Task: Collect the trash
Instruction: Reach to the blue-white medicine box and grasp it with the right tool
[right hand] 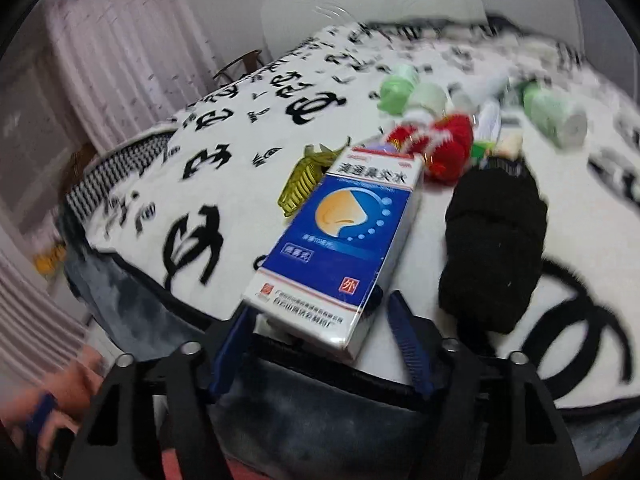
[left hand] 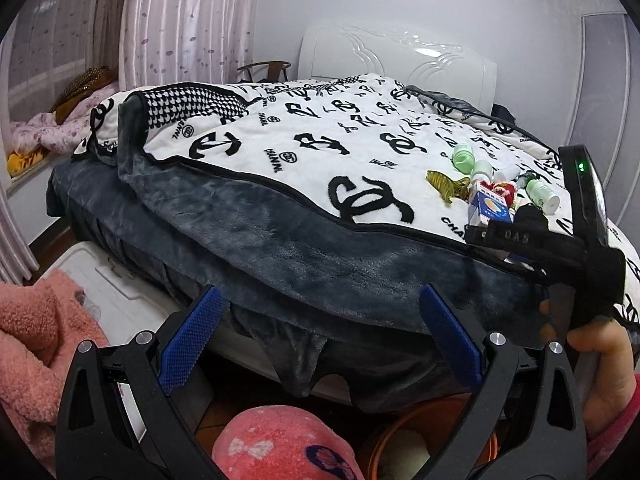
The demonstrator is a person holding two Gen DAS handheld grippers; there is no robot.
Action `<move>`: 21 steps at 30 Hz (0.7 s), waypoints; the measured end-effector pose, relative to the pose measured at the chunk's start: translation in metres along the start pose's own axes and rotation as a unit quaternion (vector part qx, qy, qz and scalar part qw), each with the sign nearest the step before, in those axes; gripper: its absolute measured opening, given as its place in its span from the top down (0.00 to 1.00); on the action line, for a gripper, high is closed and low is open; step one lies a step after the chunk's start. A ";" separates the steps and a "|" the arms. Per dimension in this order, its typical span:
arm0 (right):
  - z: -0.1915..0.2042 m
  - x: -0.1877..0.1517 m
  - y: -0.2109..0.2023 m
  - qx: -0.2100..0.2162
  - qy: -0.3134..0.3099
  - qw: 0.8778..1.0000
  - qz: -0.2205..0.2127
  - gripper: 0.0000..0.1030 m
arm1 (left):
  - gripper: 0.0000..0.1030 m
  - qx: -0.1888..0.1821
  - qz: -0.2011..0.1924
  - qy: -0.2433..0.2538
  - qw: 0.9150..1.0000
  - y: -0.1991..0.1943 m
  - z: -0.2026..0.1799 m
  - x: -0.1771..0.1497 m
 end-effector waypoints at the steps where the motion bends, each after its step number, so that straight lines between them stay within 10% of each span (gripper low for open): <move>1: -0.002 0.001 0.000 0.010 0.016 1.000 -0.001 0.27 | 0.07 -0.002 -0.001 -0.001 1.000 -0.001 0.001 0.001; 12: -0.007 0.011 0.000 0.010 0.058 0.998 0.009 0.38 | 0.07 -0.005 -0.007 0.000 1.000 -0.007 0.002 0.003; 17: -0.005 0.004 -0.068 0.053 0.034 0.996 -0.064 0.41 | 0.07 -0.004 -0.014 0.003 1.000 -0.009 0.001 0.005; 19: -0.008 -0.001 -0.103 0.074 0.025 0.993 -0.092 0.67 | 0.07 -0.012 -0.007 0.007 1.000 -0.005 -0.007 0.005; 21: -0.017 -0.003 -0.131 0.088 0.030 0.989 -0.113 0.68 | 0.07 -0.025 -0.003 0.016 1.000 0.000 -0.018 0.005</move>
Point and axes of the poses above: each gripper's, at about its wrist camera, not at the fingertips, and y roughly the way its jaws point, z to its left, x to its top, the point moved 2 cm from there along y, roughly the way its jaws point, and after that the axes turned 6 degrees about -y, right-handed, at the moved point
